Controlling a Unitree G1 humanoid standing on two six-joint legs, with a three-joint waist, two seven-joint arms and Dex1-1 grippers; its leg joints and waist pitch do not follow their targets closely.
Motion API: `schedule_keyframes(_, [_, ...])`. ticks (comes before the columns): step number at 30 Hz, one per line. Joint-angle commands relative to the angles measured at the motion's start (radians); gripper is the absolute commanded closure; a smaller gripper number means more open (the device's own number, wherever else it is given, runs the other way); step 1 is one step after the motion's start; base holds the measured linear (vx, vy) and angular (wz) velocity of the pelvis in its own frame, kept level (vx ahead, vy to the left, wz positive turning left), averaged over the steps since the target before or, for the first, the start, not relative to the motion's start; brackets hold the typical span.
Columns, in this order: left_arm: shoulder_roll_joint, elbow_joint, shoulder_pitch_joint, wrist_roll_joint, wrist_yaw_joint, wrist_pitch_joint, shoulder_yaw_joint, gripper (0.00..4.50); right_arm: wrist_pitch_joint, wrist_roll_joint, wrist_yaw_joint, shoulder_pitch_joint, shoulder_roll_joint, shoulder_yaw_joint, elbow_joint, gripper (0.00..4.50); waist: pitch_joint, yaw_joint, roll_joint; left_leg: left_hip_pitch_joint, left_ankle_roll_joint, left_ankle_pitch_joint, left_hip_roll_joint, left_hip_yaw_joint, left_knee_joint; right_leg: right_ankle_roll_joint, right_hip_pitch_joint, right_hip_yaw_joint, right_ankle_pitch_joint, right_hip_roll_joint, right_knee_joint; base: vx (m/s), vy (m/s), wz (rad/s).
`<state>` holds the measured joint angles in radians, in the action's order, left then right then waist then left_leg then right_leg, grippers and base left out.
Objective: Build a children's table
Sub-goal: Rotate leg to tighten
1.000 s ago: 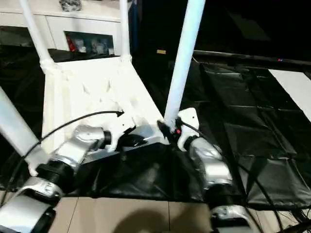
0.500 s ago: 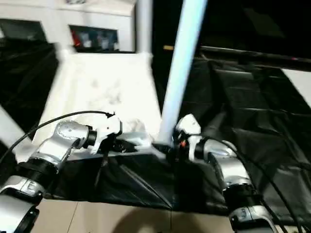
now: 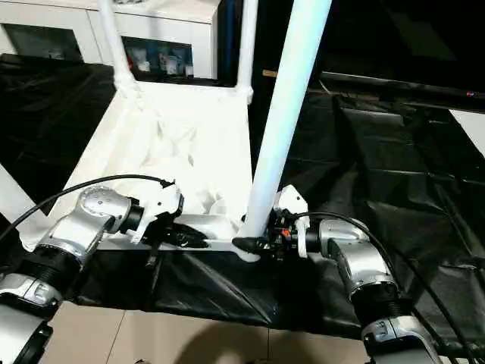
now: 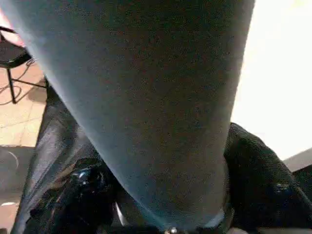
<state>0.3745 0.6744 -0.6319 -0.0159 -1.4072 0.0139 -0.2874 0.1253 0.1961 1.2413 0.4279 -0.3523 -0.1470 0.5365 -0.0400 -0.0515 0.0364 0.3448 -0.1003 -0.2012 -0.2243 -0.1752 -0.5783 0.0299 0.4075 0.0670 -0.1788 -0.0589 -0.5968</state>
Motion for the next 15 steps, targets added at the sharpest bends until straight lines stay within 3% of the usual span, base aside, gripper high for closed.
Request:
schedule_keyframes(1, [-0.024, 0.012, -0.006, -0.012, 0.061, -0.004, -0.005, 4.5, 0.006, 0.007, -0.04, -0.012, 0.02, 0.011, 0.0, 1.81, 0.056, -0.001, 0.0, 0.001, 0.067, -0.114, -0.015, -0.01, 0.058, 0.235, -0.061, -0.046, -0.118, -0.069, 0.054, 0.0, 0.0, 0.0])
schedule_keyframes(4, [-0.054, 0.046, -0.021, -0.044, 0.173, 0.01, 0.0, 4.5, -0.026, -0.009, -0.166, -0.012, 0.06, 0.037, 0.03, 1.81, 0.054, 0.001, 0.001, -0.002, 0.055, -0.134, -0.012, -0.009, 0.059, 0.22, -0.056, -0.047, -0.172, -0.072, 0.062, 0.0, 0.0, 0.0])
schedule_keyframes(8, [-0.151, 0.054, -0.029, -0.059, 0.346, 0.071, 0.017, 4.5, -0.094, -0.067, -0.472, -0.01, 0.156, 0.088, 0.114, 1.81, 0.046, 0.012, 0.009, -0.003, 0.015, -0.197, -0.006, -0.003, 0.065, 0.158, -0.055, -0.045, -0.363, -0.074, 0.082, 0.0, 0.0, 0.0])
schedule_keyframes(11, [-0.22, 0.046, -0.022, -0.073, 0.433, 0.106, 0.006, 4.5, -0.103, -0.066, -0.61, -0.014, 0.227, 0.119, 0.134, 1.82, 0.046, 0.021, 0.007, -0.003, 0.017, -0.207, -0.005, -0.002, 0.066, 0.144, -0.051, -0.046, -0.379, -0.07, 0.086, 0.0, 0.0, 0.0])
schedule_keyframes(15, [-0.296, 0.056, -0.016, -0.097, 0.517, 0.13, -0.019, 4.5, -0.114, -0.095, -0.765, -0.002, 0.311, 0.118, 0.165, 1.82, 0.044, 0.023, 0.006, -0.006, 0.028, -0.215, -0.003, -0.003, 0.067, 0.136, -0.047, -0.047, -0.392, -0.069, 0.091, 0.0, 0.0, 0.0])
